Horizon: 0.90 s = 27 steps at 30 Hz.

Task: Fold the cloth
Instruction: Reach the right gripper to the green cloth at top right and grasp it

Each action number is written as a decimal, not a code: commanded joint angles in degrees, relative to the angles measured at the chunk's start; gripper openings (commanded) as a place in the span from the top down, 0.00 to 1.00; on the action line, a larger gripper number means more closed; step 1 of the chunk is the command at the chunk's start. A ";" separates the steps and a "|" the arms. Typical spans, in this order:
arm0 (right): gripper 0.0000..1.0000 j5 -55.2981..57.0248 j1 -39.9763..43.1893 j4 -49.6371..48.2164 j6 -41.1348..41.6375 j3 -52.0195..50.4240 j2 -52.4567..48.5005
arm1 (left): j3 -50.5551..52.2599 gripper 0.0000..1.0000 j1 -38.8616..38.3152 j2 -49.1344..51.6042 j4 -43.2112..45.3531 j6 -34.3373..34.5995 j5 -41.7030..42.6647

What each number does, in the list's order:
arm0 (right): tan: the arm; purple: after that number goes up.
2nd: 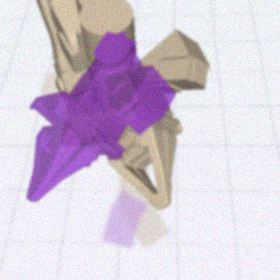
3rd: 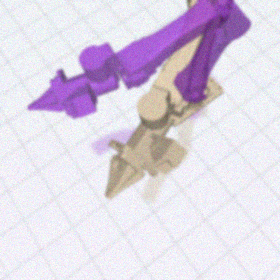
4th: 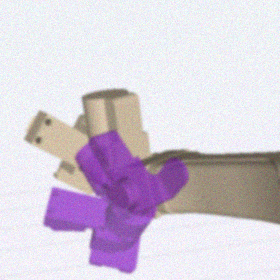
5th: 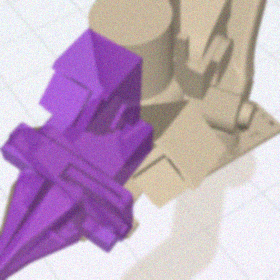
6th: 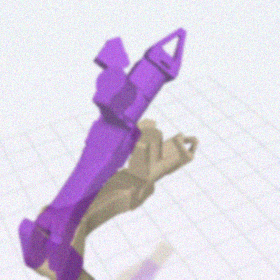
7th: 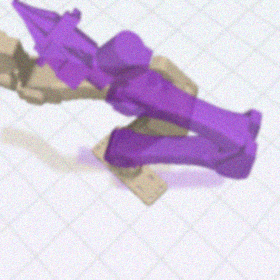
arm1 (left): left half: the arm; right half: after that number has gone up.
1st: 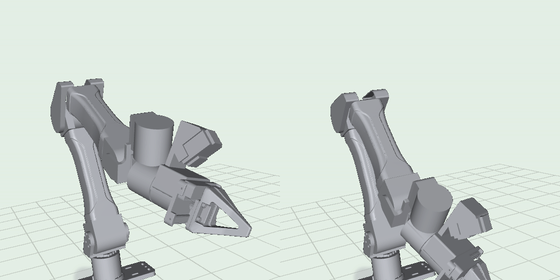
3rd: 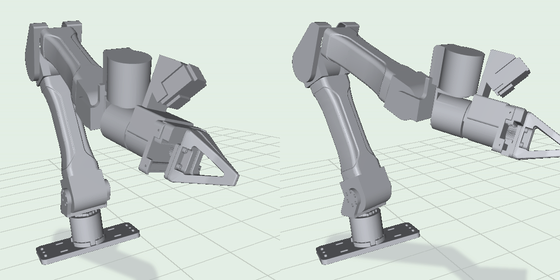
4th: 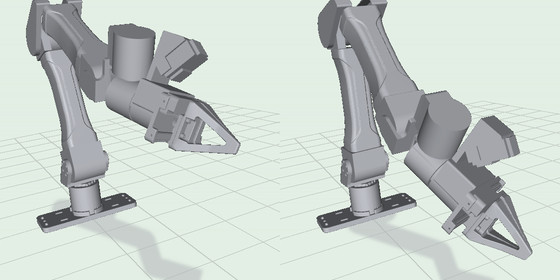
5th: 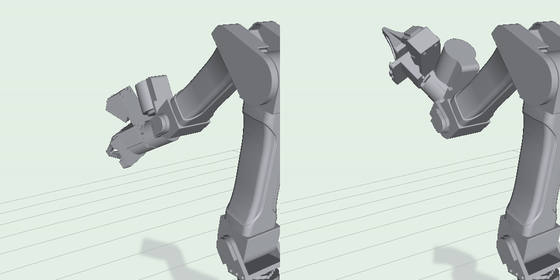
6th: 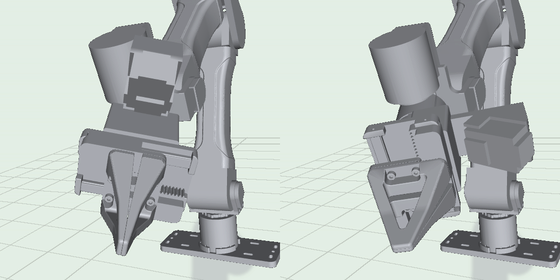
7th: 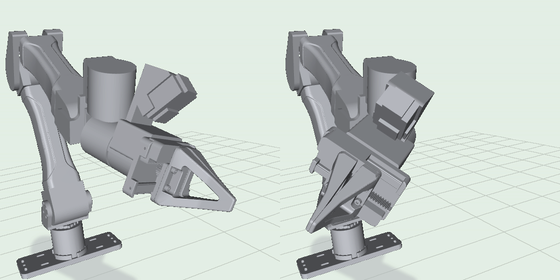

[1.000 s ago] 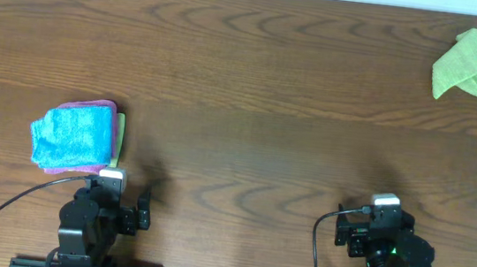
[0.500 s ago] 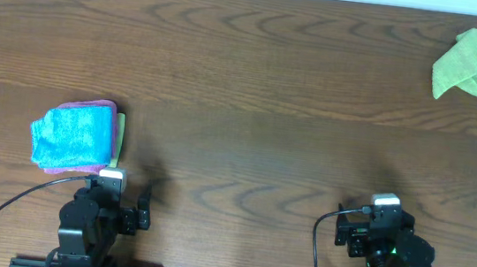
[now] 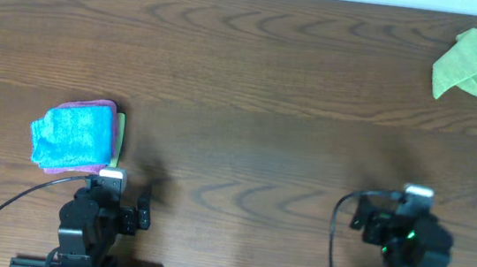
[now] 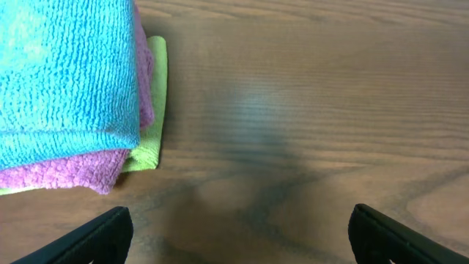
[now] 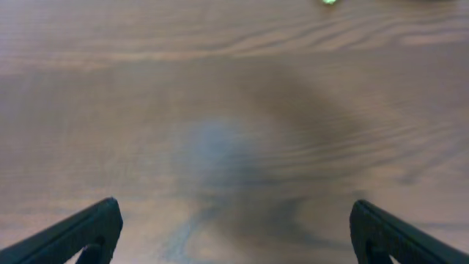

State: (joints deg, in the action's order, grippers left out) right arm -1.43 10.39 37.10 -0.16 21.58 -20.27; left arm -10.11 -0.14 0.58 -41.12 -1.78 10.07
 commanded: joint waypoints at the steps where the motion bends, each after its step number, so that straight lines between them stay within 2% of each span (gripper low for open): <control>1: 0.01 1.62 3.32 -0.39 2.10 8.76 -8.61 | 0.59 0.05 -0.31 -0.37 -1.73 -1.01 -0.63; 6: 0.01 0.07 7.48 1.99 3.19 23.32 -24.11 | 0.57 0.05 -0.31 -0.37 -1.73 -1.01 -0.63; 16: 0.01 -0.61 9.11 13.09 5.95 50.23 -53.62 | 0.57 0.05 -0.31 -0.37 -1.73 -1.01 -0.63; 27: 0.01 -3.32 15.67 13.90 8.72 64.48 -70.69 | 0.57 0.05 -0.31 -0.37 -1.73 -1.01 -0.63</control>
State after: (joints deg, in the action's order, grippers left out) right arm -3.51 24.01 51.33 7.01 83.26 -89.27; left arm -10.11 -0.14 0.58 -41.17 -1.83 10.04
